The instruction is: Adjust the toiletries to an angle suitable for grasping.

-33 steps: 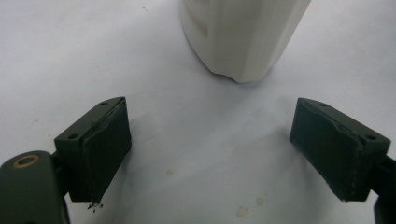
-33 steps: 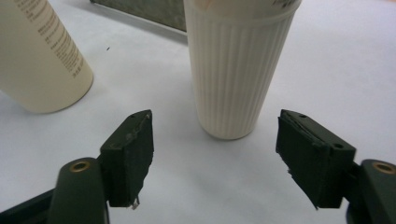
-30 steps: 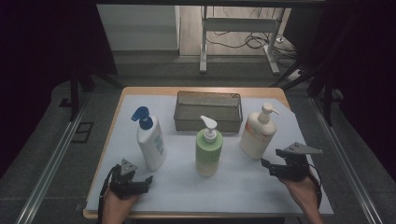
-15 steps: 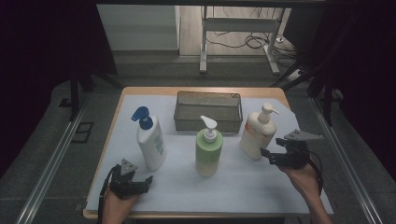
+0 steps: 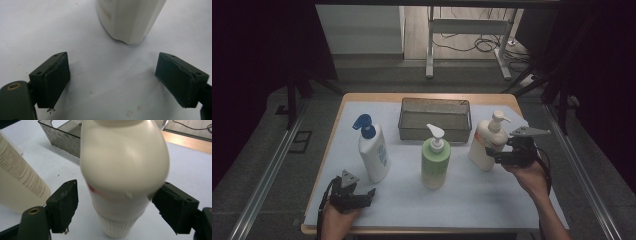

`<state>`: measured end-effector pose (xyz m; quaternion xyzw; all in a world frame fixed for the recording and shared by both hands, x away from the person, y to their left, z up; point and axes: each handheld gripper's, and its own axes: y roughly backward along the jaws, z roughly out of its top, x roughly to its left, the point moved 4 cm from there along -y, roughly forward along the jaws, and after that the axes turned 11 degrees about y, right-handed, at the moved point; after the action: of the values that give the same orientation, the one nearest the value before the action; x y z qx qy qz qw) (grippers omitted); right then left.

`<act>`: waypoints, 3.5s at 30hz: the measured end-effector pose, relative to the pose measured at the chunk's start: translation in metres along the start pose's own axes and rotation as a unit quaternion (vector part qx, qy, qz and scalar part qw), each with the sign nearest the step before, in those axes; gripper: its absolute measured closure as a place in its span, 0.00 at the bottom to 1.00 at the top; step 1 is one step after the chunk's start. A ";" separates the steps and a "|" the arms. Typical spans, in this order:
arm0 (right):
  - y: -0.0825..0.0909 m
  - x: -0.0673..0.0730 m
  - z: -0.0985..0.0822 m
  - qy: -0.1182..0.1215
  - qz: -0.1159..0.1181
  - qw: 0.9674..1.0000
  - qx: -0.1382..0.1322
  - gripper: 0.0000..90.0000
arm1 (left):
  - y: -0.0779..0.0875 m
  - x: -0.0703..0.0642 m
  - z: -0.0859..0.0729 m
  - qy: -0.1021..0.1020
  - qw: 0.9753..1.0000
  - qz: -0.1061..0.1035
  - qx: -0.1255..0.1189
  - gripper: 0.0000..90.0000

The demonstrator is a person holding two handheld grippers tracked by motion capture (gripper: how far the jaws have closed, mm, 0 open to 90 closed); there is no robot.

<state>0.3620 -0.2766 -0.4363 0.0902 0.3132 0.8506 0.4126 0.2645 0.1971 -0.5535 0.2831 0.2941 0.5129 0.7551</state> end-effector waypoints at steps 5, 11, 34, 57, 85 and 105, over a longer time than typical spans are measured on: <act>-0.009 -0.001 0.007 0.014 0.000 1.000 0.002 0.28 | 0.000 0.000 0.000 0.000 1.000 0.000 0.000 0.14; -0.016 -0.001 0.013 0.019 -0.004 1.000 0.011 0.32 | 0.000 0.000 0.000 0.000 1.000 0.000 0.000 0.14; 0.005 0.006 0.031 0.023 -0.002 1.000 0.013 0.41 | 0.000 0.000 0.000 -0.002 1.000 0.000 0.000 0.13; 0.029 0.014 0.084 0.029 0.006 1.000 -0.005 0.41 | 0.000 0.000 0.000 -0.001 1.000 -0.001 -0.001 0.13; -0.003 0.013 0.130 0.016 -0.002 1.000 -0.027 0.41 | -0.001 0.000 0.000 0.001 1.000 -0.002 -0.002 0.13; -0.038 0.017 0.156 0.013 -0.009 0.999 -0.034 0.41 | -0.001 0.000 0.000 0.000 1.000 -0.001 -0.001 0.13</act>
<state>0.4396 -0.1743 -0.3386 0.0627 0.2903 0.8582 0.4188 0.2652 0.1973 -0.5537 0.2818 0.2936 0.5125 0.7561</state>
